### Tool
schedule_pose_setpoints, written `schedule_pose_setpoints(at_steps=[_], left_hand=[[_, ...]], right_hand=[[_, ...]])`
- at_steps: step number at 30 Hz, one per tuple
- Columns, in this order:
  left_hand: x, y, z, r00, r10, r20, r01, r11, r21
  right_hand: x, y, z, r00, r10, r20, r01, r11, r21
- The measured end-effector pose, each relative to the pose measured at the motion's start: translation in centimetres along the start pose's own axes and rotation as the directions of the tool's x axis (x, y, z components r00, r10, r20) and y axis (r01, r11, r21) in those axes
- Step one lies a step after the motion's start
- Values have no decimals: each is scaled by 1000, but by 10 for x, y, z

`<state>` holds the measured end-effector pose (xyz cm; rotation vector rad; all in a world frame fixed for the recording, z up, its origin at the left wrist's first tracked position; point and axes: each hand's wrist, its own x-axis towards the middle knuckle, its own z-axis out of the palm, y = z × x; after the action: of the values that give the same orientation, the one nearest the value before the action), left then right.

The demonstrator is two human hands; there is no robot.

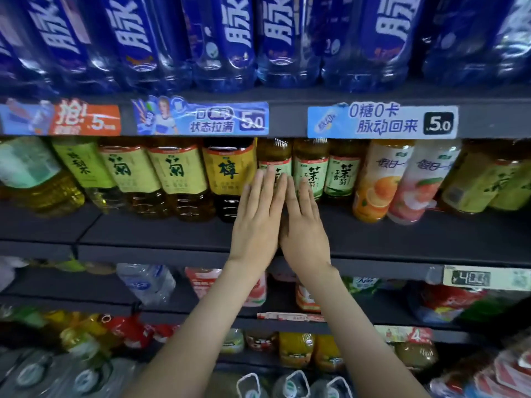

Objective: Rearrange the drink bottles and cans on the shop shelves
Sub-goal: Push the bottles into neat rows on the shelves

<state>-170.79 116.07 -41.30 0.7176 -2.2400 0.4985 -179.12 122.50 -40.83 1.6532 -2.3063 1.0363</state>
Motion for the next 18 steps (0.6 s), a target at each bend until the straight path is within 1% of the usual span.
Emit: schedule_pose_setpoints(at_steps=[2,3,5,6,10,12,14,18], left_hand=[[-13,-22,-7,994,-82,-68,81,997,-6],[-18,-33,-8,988,-132,-79,133,991,2],[-28,-53,-10,979,-190,-69,192,981,20],[-32,-62,-9,979,-194,-56,196,980,26],[-37,-88,1,978,-209,-2,209,976,69],[-36,-99,7,967,-255,18,252,964,88],[-33,-105,10,963,-269,31,266,960,85],[-34,-113,7,976,-215,21,214,976,33]], right_hand=[[-1,-19,4,1000,-30,8,29,991,129],[-1,-30,7,1000,-16,23,11,979,204],[1,-47,16,999,38,30,-45,947,318],[3,-54,22,998,56,15,-58,941,334],[16,-62,40,987,134,-83,-107,956,274],[22,-64,45,983,159,-91,-131,958,253],[24,-64,48,981,170,-98,-144,962,231],[23,-70,50,975,199,-94,-178,964,196]])
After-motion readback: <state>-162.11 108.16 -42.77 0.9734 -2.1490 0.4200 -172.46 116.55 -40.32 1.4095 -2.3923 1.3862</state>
